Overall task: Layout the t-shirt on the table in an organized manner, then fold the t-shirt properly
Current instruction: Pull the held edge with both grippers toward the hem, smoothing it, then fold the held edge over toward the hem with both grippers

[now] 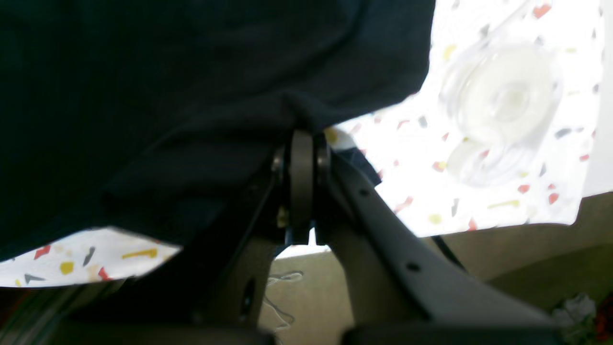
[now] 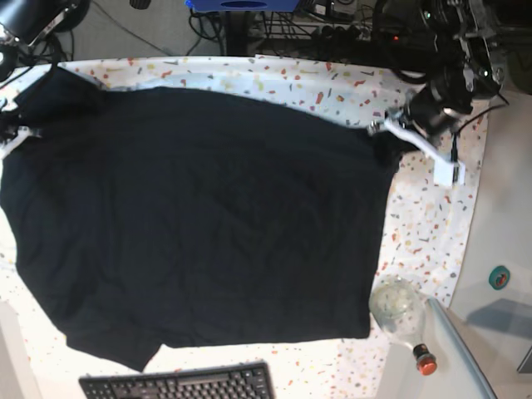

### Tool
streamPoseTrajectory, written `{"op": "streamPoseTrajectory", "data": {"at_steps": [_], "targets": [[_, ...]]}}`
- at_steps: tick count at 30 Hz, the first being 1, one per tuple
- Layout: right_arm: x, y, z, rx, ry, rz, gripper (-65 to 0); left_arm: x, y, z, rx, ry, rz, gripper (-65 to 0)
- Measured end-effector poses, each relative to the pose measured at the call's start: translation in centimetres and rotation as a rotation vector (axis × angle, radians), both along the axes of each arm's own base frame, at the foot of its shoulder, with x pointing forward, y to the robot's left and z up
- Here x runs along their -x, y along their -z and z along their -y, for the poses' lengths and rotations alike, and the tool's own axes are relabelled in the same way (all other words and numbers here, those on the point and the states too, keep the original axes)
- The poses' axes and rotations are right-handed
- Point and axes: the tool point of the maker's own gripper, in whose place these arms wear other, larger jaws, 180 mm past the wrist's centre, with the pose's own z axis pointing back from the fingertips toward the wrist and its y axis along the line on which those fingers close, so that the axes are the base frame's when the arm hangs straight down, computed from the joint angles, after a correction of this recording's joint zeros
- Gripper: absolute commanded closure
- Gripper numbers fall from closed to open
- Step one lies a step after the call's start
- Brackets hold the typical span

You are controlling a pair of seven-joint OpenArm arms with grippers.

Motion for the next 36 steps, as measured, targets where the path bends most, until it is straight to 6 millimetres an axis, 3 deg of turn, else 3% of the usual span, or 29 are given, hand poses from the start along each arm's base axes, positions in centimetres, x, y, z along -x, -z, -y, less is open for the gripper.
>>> {"op": "streamPoseTrajectory", "data": {"at_steps": [4,8,14,21,26,28,32,36], "targets": [[-2.2,0.3,-1.0,-0.027,-0.031,0.01,0.0,0.3,0.6,-0.1,0.002,-0.023,-0.039,0.0],[-4.3,0.7,-1.7,-0.075,0.028,0.041,0.0,-1.1,0.8,-0.2,0.028,-0.036,-0.021,0.0],[-6.9,1.0,-1.8,-0.126,0.047,0.076,0.0,-0.9,3.7,-0.6,0.056,-0.066,-0.103,0.0],[-9.3,0.7,0.6,-0.133,0.071,0.103,0.0,-3.5,3.0,-0.6,0.083,-0.079,-0.057,0.0],[-9.9,2.3,0.7,-0.184,0.092,0.092,0.0,-3.2,4.1,-4.0,0.09,-0.188,-0.086,0.0],[-10.3,2.5,0.7,-0.192,0.092,0.1,0.0,-3.4,4.3,-4.4,0.097,-0.204,-0.09,0.0],[-12.6,2.5,-1.1,-0.161,-0.021,0.112,0.0,-3.5,4.6,-4.2,0.105,-0.203,-0.096,0.0],[-13.8,2.5,-1.7,-0.157,0.042,0.146,0.0,-3.9,4.4,-4.4,0.105,-0.203,-0.089,0.0]]}}
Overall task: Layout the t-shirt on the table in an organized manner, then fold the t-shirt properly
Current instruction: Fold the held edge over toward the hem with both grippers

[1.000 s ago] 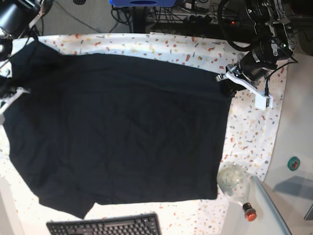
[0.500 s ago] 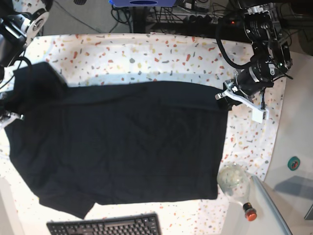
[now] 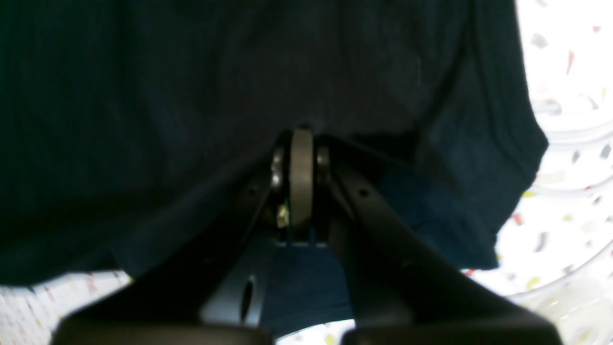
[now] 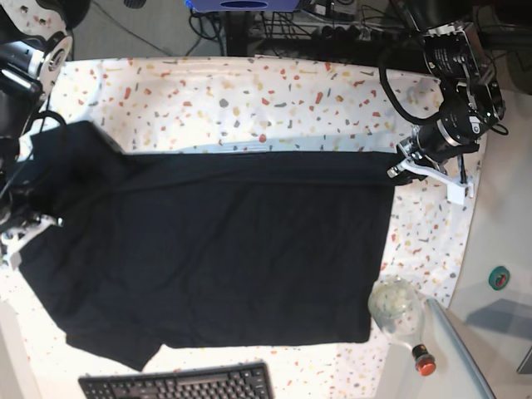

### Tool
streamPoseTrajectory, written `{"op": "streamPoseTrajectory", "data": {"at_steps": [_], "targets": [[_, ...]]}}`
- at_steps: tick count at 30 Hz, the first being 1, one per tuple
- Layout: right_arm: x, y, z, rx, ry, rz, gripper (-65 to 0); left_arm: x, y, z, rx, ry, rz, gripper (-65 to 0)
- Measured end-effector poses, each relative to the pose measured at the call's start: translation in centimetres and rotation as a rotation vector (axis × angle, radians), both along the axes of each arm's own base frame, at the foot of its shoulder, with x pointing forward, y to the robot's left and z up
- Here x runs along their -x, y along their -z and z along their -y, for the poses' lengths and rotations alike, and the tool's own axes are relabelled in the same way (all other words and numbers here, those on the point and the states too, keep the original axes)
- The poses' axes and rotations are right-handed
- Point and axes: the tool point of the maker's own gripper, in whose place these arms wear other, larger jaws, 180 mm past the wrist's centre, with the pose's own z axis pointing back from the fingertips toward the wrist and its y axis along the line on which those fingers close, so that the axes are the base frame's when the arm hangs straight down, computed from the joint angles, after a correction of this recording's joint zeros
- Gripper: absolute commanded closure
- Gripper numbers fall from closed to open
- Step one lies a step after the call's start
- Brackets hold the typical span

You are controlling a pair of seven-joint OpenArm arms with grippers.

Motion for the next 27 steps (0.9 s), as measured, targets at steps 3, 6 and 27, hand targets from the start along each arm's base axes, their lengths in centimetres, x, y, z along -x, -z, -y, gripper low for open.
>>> {"op": "streamPoseTrajectory", "data": {"at_steps": [3,6,27], "targets": [[-0.3,0.0,0.6,0.005,0.022,0.002,0.0,-0.8,-0.3,0.1,0.007,-0.002,0.016,0.0],[-1.1,0.0,0.5,-0.017,0.035,0.0,0.0,-1.5,0.2,0.2,0.028,-0.01,0.006,0.0],[-2.7,-0.4,0.2,-0.023,0.047,0.08,0.0,-5.0,0.7,0.1,0.014,-0.014,-0.006,0.0]]}}
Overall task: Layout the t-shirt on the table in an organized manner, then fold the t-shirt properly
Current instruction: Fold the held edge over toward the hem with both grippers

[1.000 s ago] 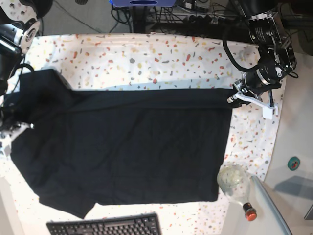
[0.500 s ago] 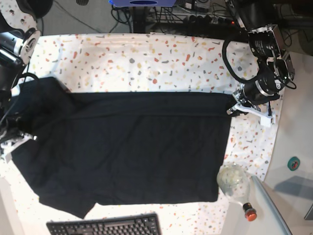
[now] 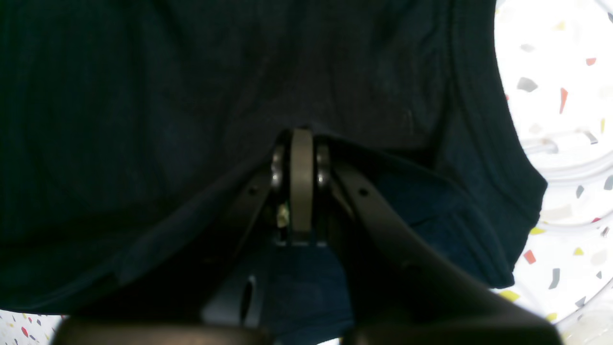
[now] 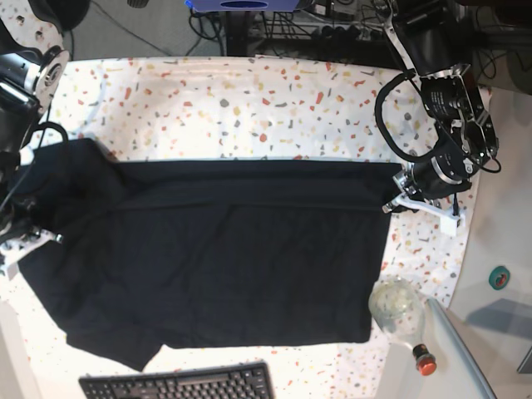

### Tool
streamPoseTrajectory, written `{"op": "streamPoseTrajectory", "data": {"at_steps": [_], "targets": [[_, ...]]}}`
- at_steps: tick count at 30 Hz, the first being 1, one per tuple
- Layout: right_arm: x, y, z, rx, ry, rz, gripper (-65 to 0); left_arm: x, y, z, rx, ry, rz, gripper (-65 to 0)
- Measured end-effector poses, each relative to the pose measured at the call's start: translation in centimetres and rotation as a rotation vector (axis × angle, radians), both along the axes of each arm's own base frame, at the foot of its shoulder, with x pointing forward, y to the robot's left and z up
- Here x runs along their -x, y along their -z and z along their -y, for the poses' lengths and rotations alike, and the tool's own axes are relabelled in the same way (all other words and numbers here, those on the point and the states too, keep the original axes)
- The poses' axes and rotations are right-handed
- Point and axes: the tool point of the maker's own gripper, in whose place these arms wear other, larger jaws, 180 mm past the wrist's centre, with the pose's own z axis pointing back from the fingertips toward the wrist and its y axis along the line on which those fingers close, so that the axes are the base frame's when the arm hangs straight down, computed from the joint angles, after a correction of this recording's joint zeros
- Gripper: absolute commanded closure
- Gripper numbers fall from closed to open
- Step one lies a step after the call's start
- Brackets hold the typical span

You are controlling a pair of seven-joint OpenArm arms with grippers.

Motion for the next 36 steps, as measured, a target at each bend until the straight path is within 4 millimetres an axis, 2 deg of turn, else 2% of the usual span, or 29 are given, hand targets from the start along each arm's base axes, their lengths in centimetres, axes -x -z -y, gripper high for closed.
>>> {"op": "streamPoseTrajectory", "data": {"at_steps": [4,11,17,21,24,28,36], "targets": [[-0.1,-0.1,0.0,0.001,0.001,0.004,0.0,-1.0,-0.7,0.0,0.002,0.0,0.022,0.0],[-0.1,0.0,0.0,0.0,0.001,0.005,0.0,-1.0,0.8,0.5,0.036,-0.004,-0.019,0.0],[-0.1,-0.1,0.0,0.0,0.001,0.006,0.0,-0.9,0.9,0.4,0.037,-0.004,-0.023,0.0],[-0.8,-0.6,0.2,0.011,0.009,0.053,0.0,-1.0,0.9,0.3,0.035,-0.011,-0.016,0.0],[-0.9,0.0,0.0,-0.006,0.013,0.042,0.0,-1.6,0.6,-0.3,0.02,-0.043,0.03,0.0],[-0.6,1.3,-0.7,-0.039,0.018,0.016,0.0,-0.8,2.2,0.1,0.04,-0.05,-0.011,0.0],[-0.8,1.2,-0.5,-0.033,0.023,0.036,0.0,-1.1,1.8,-0.1,0.037,-0.05,-0.001,0.0]]}}
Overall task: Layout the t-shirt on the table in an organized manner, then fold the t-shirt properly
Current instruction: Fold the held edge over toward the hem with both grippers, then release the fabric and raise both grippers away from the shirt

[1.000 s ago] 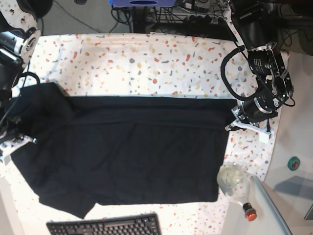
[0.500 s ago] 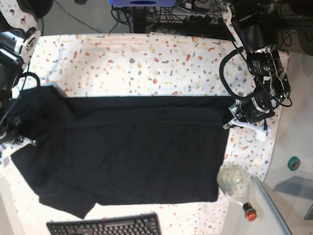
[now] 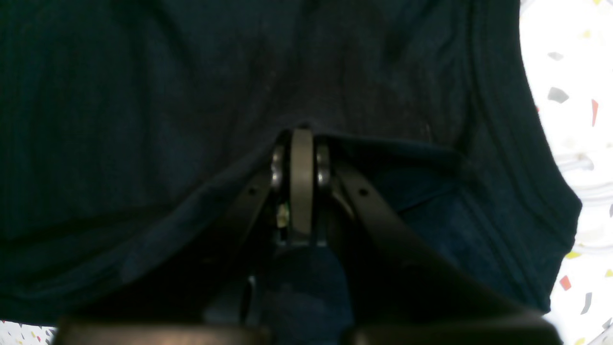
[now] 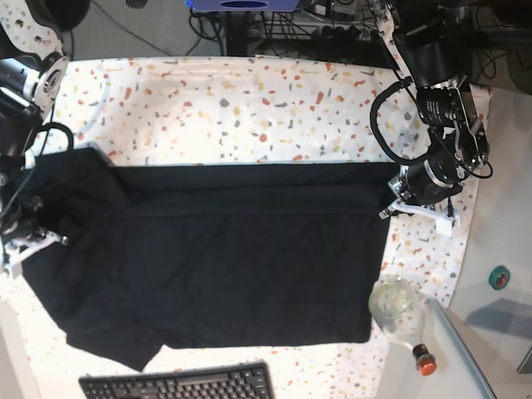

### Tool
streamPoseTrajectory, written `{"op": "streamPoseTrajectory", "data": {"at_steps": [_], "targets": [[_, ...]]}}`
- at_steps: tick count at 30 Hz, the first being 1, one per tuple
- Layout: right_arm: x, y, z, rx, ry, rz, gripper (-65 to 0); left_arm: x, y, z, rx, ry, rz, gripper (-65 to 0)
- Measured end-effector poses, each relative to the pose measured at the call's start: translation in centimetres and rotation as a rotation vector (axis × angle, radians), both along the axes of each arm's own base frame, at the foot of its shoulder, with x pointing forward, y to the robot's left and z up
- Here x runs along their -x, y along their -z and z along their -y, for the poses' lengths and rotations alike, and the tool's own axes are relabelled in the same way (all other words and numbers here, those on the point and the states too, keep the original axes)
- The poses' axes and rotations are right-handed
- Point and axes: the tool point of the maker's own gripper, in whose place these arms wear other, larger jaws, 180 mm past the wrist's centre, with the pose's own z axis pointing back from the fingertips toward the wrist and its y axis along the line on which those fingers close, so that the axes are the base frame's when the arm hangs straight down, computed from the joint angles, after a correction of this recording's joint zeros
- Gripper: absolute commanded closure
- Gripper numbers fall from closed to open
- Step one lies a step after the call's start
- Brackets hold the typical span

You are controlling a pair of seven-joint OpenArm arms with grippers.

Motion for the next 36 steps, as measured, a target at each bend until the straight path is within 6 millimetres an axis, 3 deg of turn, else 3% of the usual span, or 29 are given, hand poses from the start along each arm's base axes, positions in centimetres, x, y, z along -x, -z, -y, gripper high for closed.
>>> {"op": "streamPoseTrajectory", "data": {"at_steps": [4,5,7,9,12,14,16,18,21,24,26,27,30,33,36], "targets": [[0.0,0.0,0.1,-0.002,0.004,0.002,0.0,-0.1,0.0,0.0,0.001,0.0,0.002,0.0],[0.0,0.0,0.1,-0.003,0.006,0.003,-2.7,-0.1,0.0,0.0,0.001,0.0,0.001,-1.8],[0.1,0.0,0.1,-0.005,0.008,0.003,-16.2,-0.1,-0.1,0.0,-0.001,0.0,0.005,-17.4],[0.3,0.1,0.2,-0.009,0.017,0.008,-25.7,-0.2,-0.3,0.0,0.001,-0.002,0.01,-34.4],[0.7,-1.1,1.0,-0.011,0.079,0.065,-27.9,-0.8,-0.8,-0.8,-0.019,-0.036,0.055,-56.9],[1.0,-2.7,1.7,0.016,0.082,0.126,-27.9,-1.2,-1.3,-1.6,-0.037,-0.066,0.098,-65.0],[1.7,-4.4,2.3,0.058,0.077,0.174,-27.9,-1.2,-2.0,-2.1,-0.064,-0.052,0.125,-65.0],[3.7,-4.5,2.5,0.087,0.071,0.132,-27.9,-0.8,-4.2,-2.3,-0.081,-0.022,0.209,-65.0],[7.5,-3.2,1.7,0.084,0.104,0.078,-27.9,1.7,-7.8,-2.4,-0.058,0.02,0.374,-64.0],[11.6,-1.4,1.2,0.038,0.199,0.048,-28.2,5.2,-8.1,-4.9,-0.104,0.001,0.383,-58.9],[13.2,-0.7,1.6,0.021,0.253,0.024,-28.4,7.1,-7.9,-6.3,-0.151,0.026,0.353,-49.2],[13.5,-0.7,2.1,0.023,0.271,0.029,-28.4,8.0,-7.7,-7.1,-0.168,0.018,0.343,-40.3],[13.7,-0.2,2.0,-0.006,0.31,0.047,-28.4,10.5,-5.6,-8.3,-0.167,0.023,0.257,-0.5],[13.8,0.7,-1.0,-0.146,0.284,0.105,-28.1,12.9,-3.0,-9.7,-0.158,0.013,0.15,0.0],[14.5,2.0,-1.4,-0.203,0.33,0.092,-28.1,13.8,-2.3,-10.4,-0.156,0.006,0.118,0.0]]}}
